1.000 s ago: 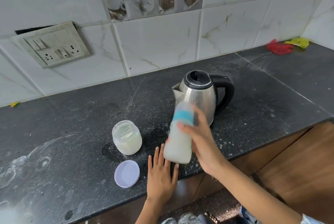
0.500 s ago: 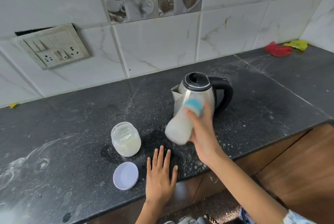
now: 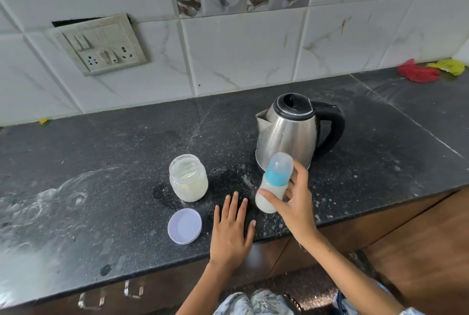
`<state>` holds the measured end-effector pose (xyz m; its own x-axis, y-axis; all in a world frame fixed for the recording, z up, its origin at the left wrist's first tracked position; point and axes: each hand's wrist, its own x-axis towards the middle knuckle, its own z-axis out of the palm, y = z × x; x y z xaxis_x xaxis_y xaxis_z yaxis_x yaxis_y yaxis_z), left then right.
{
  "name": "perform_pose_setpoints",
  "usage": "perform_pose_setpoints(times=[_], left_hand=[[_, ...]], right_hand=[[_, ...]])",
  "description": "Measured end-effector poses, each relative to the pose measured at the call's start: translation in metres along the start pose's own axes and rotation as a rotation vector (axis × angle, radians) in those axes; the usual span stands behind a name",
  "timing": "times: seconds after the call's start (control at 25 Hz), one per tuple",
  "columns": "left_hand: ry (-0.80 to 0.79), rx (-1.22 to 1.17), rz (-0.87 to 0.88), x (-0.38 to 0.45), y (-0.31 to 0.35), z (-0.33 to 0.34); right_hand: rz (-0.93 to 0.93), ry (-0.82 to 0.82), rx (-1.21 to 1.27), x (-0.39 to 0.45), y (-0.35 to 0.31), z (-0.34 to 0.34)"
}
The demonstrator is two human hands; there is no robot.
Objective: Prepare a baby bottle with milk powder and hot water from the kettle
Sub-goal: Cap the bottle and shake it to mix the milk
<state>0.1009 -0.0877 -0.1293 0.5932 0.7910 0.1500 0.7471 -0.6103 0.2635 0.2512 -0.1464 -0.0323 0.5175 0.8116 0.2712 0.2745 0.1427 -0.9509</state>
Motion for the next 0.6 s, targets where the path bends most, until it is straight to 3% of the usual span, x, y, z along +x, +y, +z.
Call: perform_pose_setpoints(times=[0.28, 0.4, 0.52, 0.6], left_hand=[[-0.029, -0.021, 0.000, 0.000, 0.001, -0.002], [-0.044, -0.112, -0.005, 0.002, 0.001, -0.009], [0.058, -0.158, 0.028, -0.003, -0.002, -0.031], [0.181, -0.165, 0.030, -0.013, -0.012, -0.050]], right_hand=[[-0.021, -0.055, -0.152, -0.007, 0.037, 0.010], [-0.053, 0.021, -0.204, -0.010, 0.029, 0.008], [-0.303, 0.215, -0.265, -0.023, 0.001, 0.009], [-0.494, 0.203, -0.280, -0.032, -0.021, 0.027]])
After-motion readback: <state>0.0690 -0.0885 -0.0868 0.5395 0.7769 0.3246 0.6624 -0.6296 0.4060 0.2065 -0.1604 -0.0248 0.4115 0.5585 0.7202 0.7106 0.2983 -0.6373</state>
